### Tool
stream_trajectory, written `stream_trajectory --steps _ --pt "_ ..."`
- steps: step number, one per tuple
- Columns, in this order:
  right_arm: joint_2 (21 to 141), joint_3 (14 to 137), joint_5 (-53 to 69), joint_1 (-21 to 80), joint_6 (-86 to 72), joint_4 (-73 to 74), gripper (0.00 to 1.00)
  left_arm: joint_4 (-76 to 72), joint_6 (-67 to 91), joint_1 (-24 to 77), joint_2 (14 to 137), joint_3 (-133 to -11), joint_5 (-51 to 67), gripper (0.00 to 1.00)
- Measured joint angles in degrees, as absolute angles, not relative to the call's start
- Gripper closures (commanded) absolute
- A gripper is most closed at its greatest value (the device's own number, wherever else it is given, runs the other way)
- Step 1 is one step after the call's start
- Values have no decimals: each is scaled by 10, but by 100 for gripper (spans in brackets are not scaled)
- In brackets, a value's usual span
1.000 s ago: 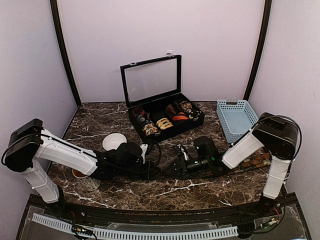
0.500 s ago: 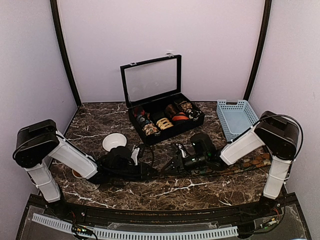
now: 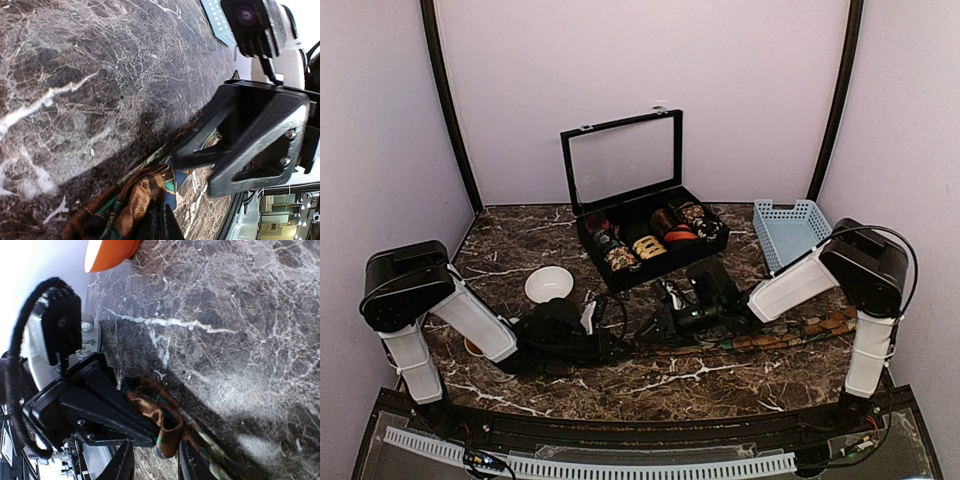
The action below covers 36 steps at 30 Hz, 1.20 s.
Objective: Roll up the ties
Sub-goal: Roll the tie at the center of the board.
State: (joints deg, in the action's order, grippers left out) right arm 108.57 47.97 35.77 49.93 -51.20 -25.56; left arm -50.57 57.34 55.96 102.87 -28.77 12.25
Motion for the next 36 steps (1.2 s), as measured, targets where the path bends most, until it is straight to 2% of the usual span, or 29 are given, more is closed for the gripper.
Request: stream_trajectory --steps 5,11,13,16,21,23,30,36 --pt "1112 502 348 510 -508 -237 72 -512 575 557 1032 -287 129 100" --pt "1126 516 340 515 -497 -221 92 -514 575 556 1032 -286 131 100" --pt "1126 517 336 516 -493 -215 97 -514 570 555 1032 -285 131 95" --pt "1126 517 331 516 -487 -207 100 -494 544 554 1021 -286 133 77" --pt "1126 517 327 517 -483 -204 100 -400 445 553 940 -303 130 30" --pt "1126 517 327 517 -483 -204 100 -347 388 553 891 -326 123 20" --pt "1126 516 327 517 -483 -205 100 -231 179 546 764 -378 69 16" --pt "1126 516 327 517 -483 -205 100 -182 3 544 749 -368 55 20"
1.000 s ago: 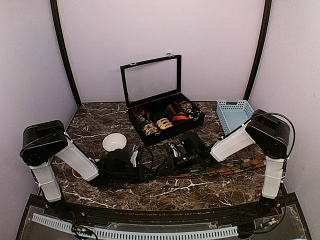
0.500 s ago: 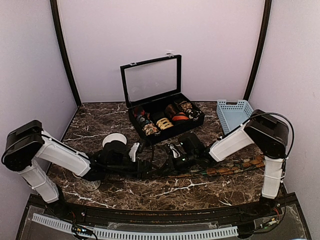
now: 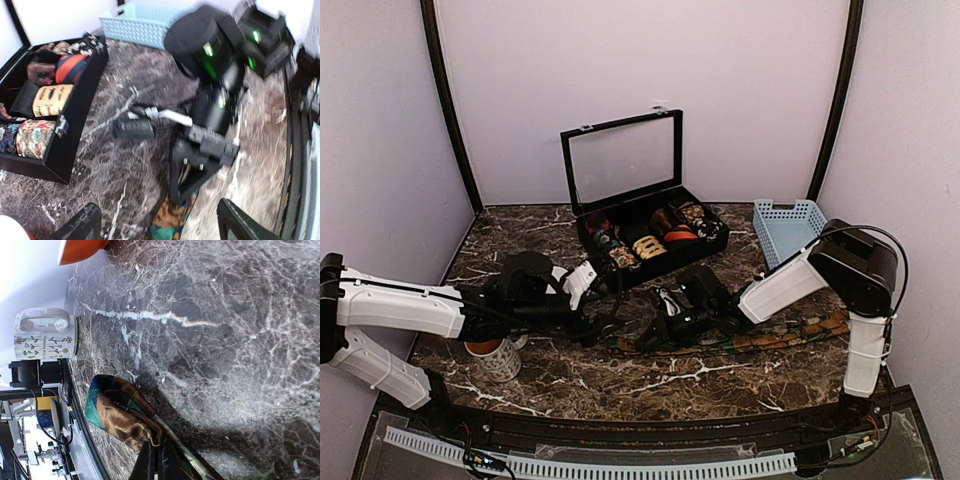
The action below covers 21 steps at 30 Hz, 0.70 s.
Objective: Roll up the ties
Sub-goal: Roll the tie at the center of the board.
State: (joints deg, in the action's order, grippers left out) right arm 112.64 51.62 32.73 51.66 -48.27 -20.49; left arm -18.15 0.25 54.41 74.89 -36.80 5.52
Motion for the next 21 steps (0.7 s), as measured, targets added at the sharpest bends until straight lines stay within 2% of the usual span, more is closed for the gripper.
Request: stream_trajectory --steps 6,15,19,21 --pt "1126 516 328 517 -483 -205 100 -130 -115 542 799 -374 80 22" --pt "1126 517 328 517 -483 -201 100 -130 -199 539 911 -382 109 24" --pt "1124 517 327 517 -483 -196 100 -143 -221 536 951 -399 119 30" --pt "1122 517 327 518 -483 -194 100 -151 -229 535 969 -408 125 36"
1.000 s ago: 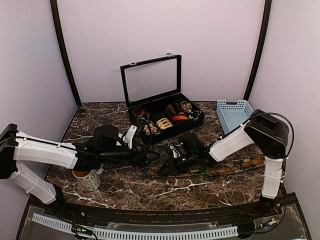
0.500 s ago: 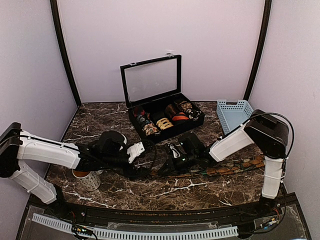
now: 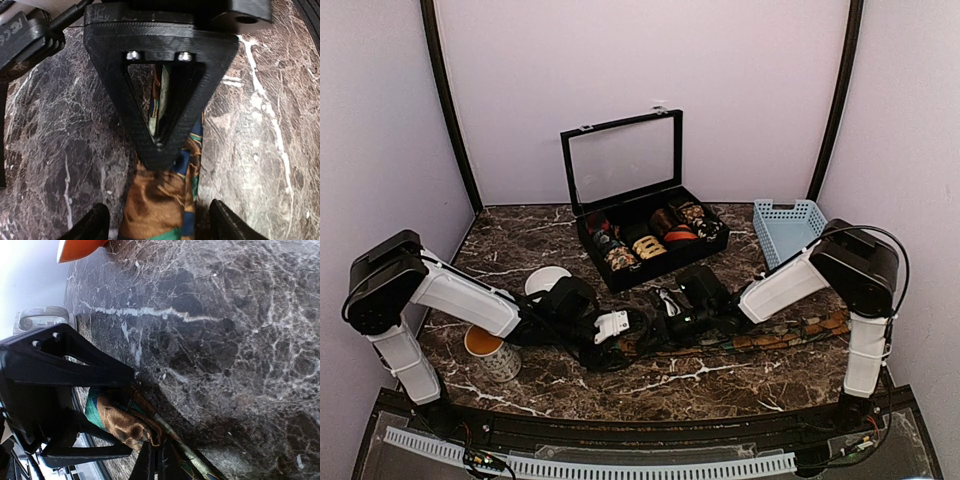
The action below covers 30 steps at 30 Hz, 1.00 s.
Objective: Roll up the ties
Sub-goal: Roll the tie at the center of the board.
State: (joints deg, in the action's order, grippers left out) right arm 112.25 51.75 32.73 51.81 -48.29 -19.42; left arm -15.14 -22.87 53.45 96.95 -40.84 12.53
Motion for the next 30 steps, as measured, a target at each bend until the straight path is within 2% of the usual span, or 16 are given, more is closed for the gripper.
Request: stream_trajectory --steps 3,6,8,11,15,22,30 --pt "1122 517 327 519 -483 -192 96 -158 -236 533 992 -418 133 50" --pt "1119 517 327 519 -482 -190 88 -162 -233 532 996 -420 143 65" --pt "1115 517 327 519 -483 -185 83 -162 -232 531 996 -420 147 70" --pt "1102 518 329 519 -483 -176 80 -162 -221 531 995 -419 155 72" --pt "1089 522 336 520 -486 -170 81 -167 -209 531 995 -413 162 73" --pt "1090 530 344 525 -488 -162 100 -169 -199 530 995 -411 169 70" --pt "1094 530 336 525 -470 -140 100 -183 -185 530 957 -364 163 41"
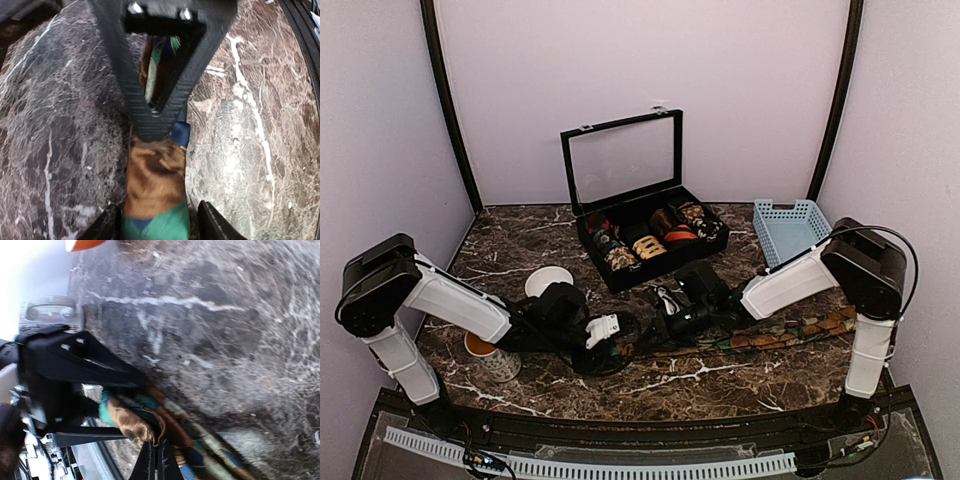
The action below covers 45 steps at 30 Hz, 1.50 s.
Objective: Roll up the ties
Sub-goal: Roll the tie at the center of the board.
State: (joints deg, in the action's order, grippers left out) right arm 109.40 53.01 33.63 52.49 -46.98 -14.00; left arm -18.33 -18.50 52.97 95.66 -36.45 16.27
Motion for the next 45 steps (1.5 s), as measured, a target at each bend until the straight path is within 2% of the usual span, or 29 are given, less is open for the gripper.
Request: stream_trajectory --steps 4,7,11,18,27,36,45 --pt "1107 529 330 524 -458 -131 100 -189 -173 530 921 -347 149 32" --pt "1109 525 329 524 -455 -134 100 -219 -164 530 866 -322 130 4" --pt "1109 524 329 524 -451 -137 100 -310 -141 530 767 -258 108 1" --pt "1109 524 329 524 -448 -137 100 -308 -137 530 804 -264 111 9" --pt "1109 522 329 524 -448 -140 100 -301 -155 530 890 -261 138 25" --pt "1109 521 329 524 -446 -143 100 -304 -170 530 931 -279 147 53" --pt "1110 521 330 524 -446 -145 100 -316 -170 530 947 -327 194 70"
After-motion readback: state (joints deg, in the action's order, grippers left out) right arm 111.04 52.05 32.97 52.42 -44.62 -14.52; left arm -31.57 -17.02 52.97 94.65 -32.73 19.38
